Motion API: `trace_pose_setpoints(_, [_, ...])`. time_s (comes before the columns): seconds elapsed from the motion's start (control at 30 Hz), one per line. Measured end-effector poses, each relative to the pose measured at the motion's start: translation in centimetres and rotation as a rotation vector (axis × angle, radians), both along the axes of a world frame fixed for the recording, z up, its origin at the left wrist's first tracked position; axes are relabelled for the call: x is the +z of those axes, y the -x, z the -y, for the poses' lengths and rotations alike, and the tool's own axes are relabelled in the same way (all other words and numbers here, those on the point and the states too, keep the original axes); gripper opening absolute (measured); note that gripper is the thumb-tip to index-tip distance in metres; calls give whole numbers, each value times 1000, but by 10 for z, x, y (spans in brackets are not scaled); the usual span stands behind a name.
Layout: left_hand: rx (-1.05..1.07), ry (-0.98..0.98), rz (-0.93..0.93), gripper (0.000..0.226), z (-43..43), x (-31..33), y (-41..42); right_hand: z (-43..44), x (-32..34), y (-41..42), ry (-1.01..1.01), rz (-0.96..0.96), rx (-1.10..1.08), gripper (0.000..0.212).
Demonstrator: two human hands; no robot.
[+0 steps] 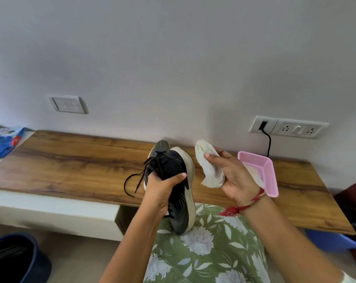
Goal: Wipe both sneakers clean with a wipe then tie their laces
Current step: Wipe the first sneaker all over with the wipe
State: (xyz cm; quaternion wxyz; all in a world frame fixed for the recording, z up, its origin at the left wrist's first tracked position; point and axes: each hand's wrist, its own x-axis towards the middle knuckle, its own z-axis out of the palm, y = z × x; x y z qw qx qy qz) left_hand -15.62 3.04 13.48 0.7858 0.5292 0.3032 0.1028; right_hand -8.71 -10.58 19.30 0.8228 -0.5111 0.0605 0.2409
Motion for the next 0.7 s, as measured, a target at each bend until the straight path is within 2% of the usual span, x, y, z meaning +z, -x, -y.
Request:
trace_pose_setpoints(0.1, [-24, -229, 52, 22, 1, -2, 4, -2, -8, -2, 55, 36, -66, 21])
trace_pose_setpoints(0.2, [-21, -455, 68, 12, -2, -8, 7, -3, -13, 0, 121, 27, -18, 22])
trace_pose_setpoints(0.3, [59, -393, 47, 16, -6, -11, 7, -6, -19, -1, 121, 97, -30, 24])
trace_pose_setpoints(0.37, [143, -228, 55, 12, -9, -10, 7, -11, -24, -2, 257, 344, -102, 22])
trace_pose_setpoints(0.47, [250, 28, 53, 29, -16, -10, 7, -18, -26, -4, 684, 988, -170, 31])
trace_pose_setpoints(0.53, [268, 121, 51, 35, -15, -8, 8, -26, -23, -2, 833, 1304, -119, 36])
trace_pose_setpoints(0.6, [246, 125, 68, 30, -9, -2, 8, -35, -24, 1, 922, 1482, -7, 34])
trace_pose_setpoints(0.7, [204, 89, 125, 20, 2, 11, 8, -43, -30, 4, 1026, 1604, 124, 26])
